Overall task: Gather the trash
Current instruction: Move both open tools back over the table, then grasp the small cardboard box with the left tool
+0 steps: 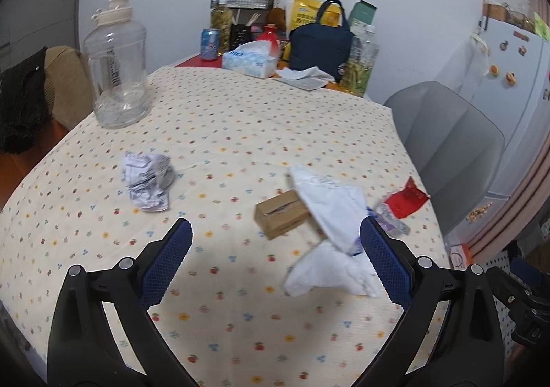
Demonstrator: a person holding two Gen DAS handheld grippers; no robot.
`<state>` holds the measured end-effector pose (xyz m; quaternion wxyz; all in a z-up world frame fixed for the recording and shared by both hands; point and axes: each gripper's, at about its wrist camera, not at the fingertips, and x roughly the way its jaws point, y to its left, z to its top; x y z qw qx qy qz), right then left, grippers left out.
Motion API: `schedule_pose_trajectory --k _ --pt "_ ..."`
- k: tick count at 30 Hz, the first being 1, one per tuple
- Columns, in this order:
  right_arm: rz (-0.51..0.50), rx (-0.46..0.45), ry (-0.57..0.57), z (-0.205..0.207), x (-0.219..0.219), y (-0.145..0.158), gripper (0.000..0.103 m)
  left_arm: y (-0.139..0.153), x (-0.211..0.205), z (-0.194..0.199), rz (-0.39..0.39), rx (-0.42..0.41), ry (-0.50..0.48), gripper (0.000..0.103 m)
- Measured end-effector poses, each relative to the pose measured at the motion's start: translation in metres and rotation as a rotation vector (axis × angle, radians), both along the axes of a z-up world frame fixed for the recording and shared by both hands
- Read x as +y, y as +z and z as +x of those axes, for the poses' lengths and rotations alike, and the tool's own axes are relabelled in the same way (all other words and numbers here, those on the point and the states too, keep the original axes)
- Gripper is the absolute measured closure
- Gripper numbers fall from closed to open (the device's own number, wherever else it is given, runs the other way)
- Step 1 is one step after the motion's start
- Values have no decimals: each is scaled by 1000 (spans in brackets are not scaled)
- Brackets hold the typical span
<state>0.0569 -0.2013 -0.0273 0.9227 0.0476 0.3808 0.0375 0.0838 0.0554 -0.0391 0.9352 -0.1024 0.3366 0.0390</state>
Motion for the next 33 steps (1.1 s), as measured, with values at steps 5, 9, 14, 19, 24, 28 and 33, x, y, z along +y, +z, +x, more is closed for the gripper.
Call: schedule_pose_trajectory --k 5,9,14,19,24,28,33 --pt "4 8 30 5 12 -4 8 -7 9 4 -3 14 14 6" --pt "1 28 45 12 15 -10 10 -17 9 15 -1 40 -3 6" --pt "-7 52 59 20 18 -20 12 -31 5 31 7 79 -19 6" --pt "2 79 65 33 19 -29 17 -41 3 45 12 105 -24 10" --pt "6 103 75 50 22 -37 30 -52 0 60 19 142 -32 20" --pt "5 132 94 64 26 -46 39 -59 -4 69 23 165 -40 27" --pt "3 155 110 78 30 -55 43 -60 -6 78 30 173 -47 28"
